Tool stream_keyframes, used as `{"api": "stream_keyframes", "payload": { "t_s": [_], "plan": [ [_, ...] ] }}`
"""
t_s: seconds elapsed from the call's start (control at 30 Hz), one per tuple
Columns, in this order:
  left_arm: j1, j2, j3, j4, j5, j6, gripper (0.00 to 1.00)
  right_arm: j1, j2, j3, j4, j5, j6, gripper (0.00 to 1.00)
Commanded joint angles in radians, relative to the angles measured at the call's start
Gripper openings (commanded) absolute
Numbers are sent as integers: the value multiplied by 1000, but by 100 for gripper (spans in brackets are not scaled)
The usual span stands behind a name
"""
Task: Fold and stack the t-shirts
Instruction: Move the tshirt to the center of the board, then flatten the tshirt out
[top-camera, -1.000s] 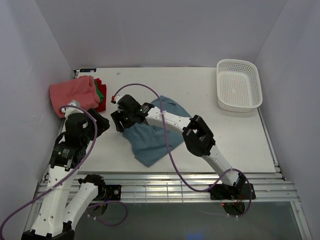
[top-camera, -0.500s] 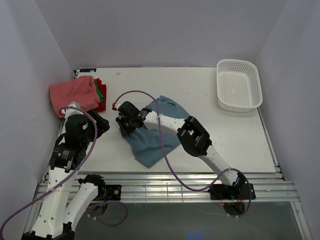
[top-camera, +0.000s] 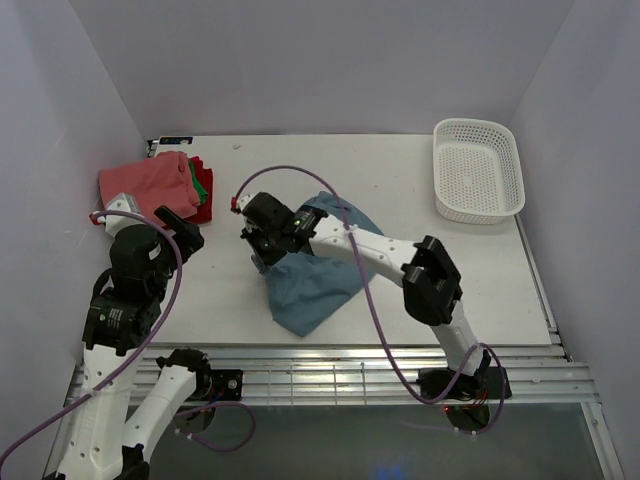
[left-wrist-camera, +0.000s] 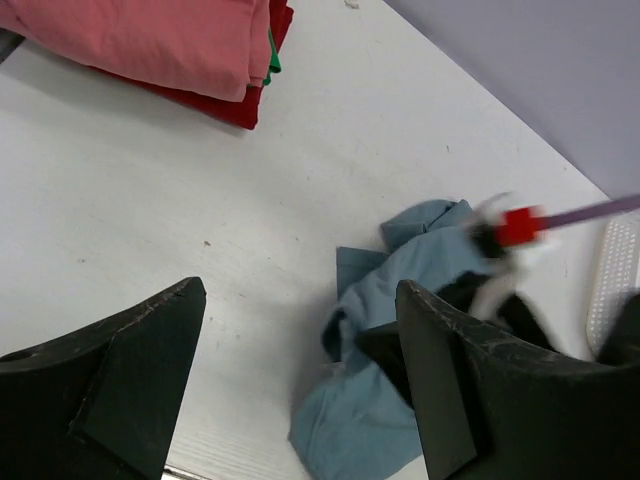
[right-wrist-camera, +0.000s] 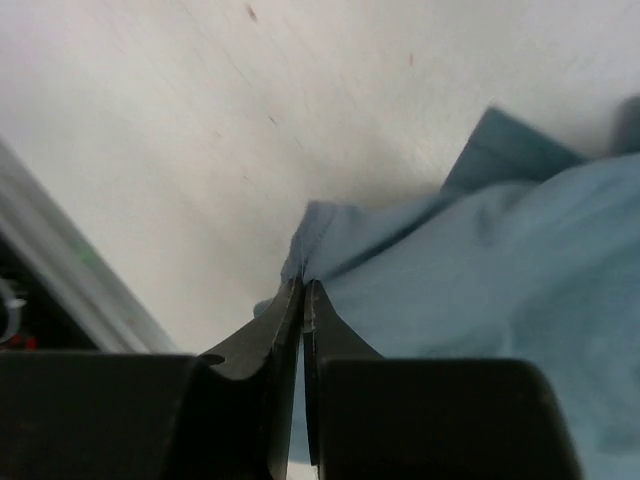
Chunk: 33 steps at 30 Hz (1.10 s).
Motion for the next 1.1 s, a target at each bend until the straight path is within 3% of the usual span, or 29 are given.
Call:
{"api": "stream_keyframes", "payload": {
  "t_s": [0.0,0.1,0.2,0.3,0.43,0.63,0.73,0.87,1.07],
  "plan": [
    [-1,4,0,25,-42,13,87,0,-228,200,-104,56,-41,8],
    [-1,17,-30,45,-14,-2,87,0,-303,313,-213,103,-52,8],
    [-2,35,-52,70,37,-35,87,0,-430,286,-256,198,-35,8],
    [-2,49,-73,97,84,-65,86,-1,-609,89,-292,344,6,8],
    [-2,64,-138,183,197,-85,81,-47,-917,-375,-328,459,167,8],
    [-13,161,-271,393,457,-84,74,-123,-1154,-674,-477,482,371,8],
    [-30,208,-303,484,468,-65,72,-123,-1176,-749,-557,485,463,8],
    [-136,354,-322,590,437,-53,70,-123,-1130,-822,-617,512,537,8],
    [-294,663,-227,653,278,-27,70,-123,-1094,-878,-519,463,548,8]
  ]
}}
